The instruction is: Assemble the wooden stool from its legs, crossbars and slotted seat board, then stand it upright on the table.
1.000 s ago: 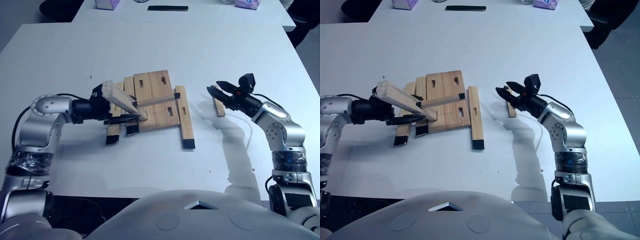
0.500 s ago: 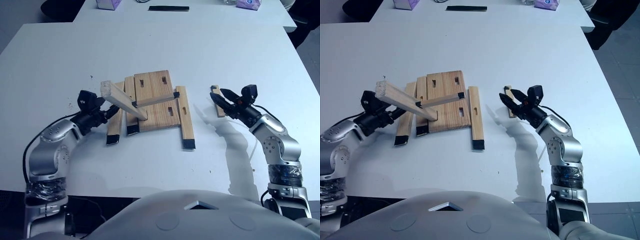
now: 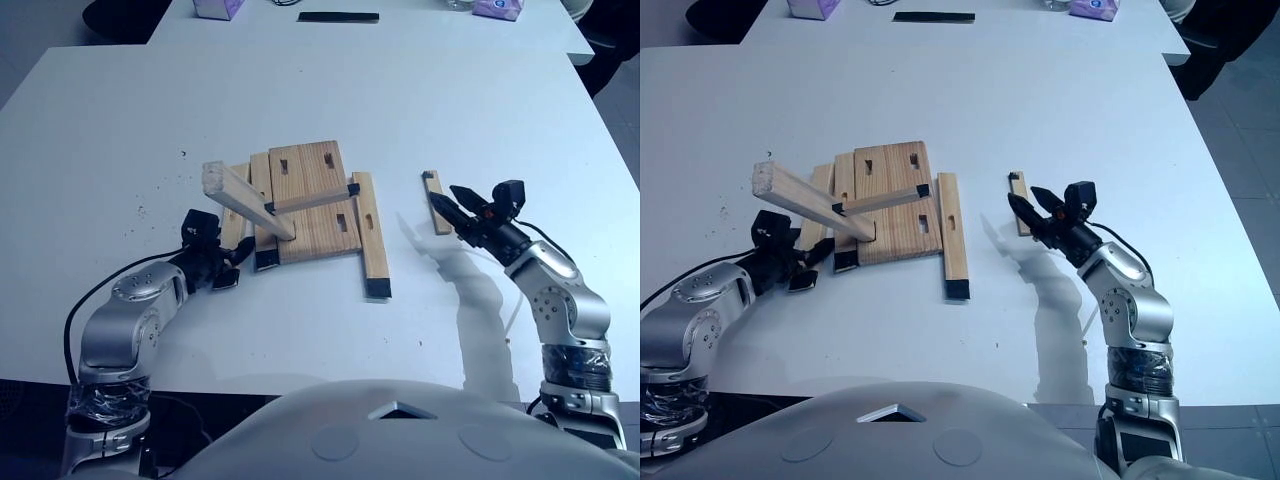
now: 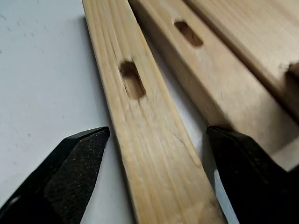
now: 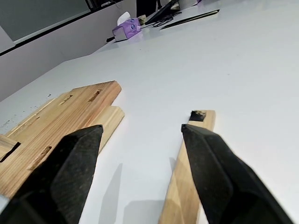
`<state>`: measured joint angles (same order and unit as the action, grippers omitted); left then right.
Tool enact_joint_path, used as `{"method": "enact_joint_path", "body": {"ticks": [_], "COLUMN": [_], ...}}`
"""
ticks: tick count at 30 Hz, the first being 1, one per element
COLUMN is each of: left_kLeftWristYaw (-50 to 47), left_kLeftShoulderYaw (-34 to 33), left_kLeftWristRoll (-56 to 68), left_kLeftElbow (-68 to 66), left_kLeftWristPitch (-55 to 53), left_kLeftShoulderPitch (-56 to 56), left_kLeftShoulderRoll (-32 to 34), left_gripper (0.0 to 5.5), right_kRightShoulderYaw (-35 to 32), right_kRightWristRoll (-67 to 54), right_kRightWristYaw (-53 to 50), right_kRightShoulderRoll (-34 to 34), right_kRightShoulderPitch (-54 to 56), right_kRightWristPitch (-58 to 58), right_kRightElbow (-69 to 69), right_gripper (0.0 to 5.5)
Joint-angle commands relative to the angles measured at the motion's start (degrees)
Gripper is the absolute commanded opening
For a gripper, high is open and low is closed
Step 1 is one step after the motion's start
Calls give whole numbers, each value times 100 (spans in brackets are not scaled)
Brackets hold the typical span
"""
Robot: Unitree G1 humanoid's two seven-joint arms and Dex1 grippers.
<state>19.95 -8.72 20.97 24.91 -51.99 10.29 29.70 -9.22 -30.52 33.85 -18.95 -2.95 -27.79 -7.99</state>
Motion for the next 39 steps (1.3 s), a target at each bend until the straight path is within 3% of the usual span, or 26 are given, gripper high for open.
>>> {"method": "enact_joint_path", "body": {"ticks": [1,8,16,18,22,26,29,32,35,39], "left_kLeftWristYaw": [-264,-530,-853,-1096,-1550,-1838,-1241,-113,1079,2354], "left_kLeftShoulderYaw": [-50,-285,-365,-456,-1031,-1685,-2086,-2139,-1796,-1456], "left_kLeftWristRoll": [-115,23,-82,-347,-539,-463,399,1790,2659,3234], "left_kLeftElbow": [220,780,910,392,-615,-1045,-1482,-1196,-1043,-891], "left_kLeftWristPitch": [-613,-2062,-2801,-2469,-1848,-1402,-856,-784,-645,-493], "left_kLeftShoulderPitch": [79,226,-152,-668,-2279,-3501,-4936,-5850,-5904,-5513], "left_kLeftShoulderRoll": [87,6,-372,-375,-516,-627,-697,-846,-766,-256], "left_gripper": [390,370,232,206,205,205,205,205,205,205], "right_kRightShoulderYaw": [-16,85,-254,-285,-384,-177,-15,225,-118,-379], "right_kRightWristRoll": [-35,-29,-299,-288,105,781,687,-434,-1896,-2510], "right_kRightWristYaw": [-141,-353,-1094,-1191,-1578,-1773,-1363,-106,568,1038], "right_kRightShoulderRoll": [89,324,483,449,290,-28,-100,-257,-365,-625], "right_kRightShoulderPitch": [-198,-480,243,477,953,2139,3139,3818,4699,5558], "right_kRightWristPitch": [-29,-2,-441,-426,-157,178,123,-759,-1812,-2314], "right_kRightElbow": [-185,-437,-552,-682,-847,12,542,127,109,841], "right_gripper": [310,310,310,310,310,310,310,310,310,310]}}
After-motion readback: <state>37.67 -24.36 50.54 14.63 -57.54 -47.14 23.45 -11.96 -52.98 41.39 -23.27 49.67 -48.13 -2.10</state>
